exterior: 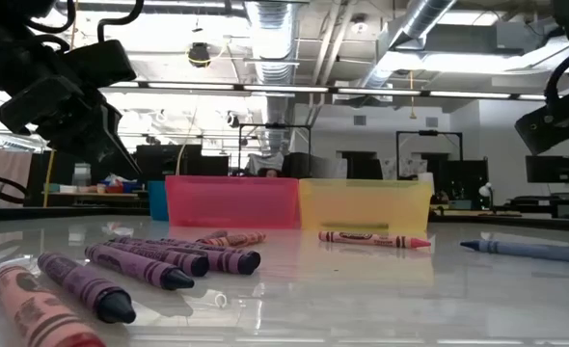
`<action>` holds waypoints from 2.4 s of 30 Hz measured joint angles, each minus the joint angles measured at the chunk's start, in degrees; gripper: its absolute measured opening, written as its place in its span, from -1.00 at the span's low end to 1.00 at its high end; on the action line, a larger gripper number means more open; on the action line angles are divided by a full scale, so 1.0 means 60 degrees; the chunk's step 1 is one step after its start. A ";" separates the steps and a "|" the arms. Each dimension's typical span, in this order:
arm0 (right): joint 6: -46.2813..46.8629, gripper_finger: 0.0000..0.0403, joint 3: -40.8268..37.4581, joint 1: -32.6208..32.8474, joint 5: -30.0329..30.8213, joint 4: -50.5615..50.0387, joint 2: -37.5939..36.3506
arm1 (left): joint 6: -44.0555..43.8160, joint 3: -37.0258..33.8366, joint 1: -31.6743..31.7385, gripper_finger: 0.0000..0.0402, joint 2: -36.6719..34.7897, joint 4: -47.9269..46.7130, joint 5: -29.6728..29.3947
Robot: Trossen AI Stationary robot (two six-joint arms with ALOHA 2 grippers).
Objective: Sort crayons
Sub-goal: Put the blue crayon into the blue bin
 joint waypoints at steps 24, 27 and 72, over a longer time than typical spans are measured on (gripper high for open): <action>0.4481 -1.00 -0.0074 0.0025 0.1127 -0.0288 -0.2668 | -0.0002 0.0000 -0.0003 -0.53 0.0000 -0.0011 0.0007; 0.4393 -1.00 -0.0071 -0.0062 0.1336 -0.0307 -0.2578 | -0.0002 0.0000 0.0000 -0.53 0.0000 -0.0007 -0.0009; 0.2476 -0.41 -0.0060 -0.0016 0.0239 0.0446 -0.1349 | -0.0039 0.0000 0.0000 -0.53 0.0000 -0.0007 -0.0009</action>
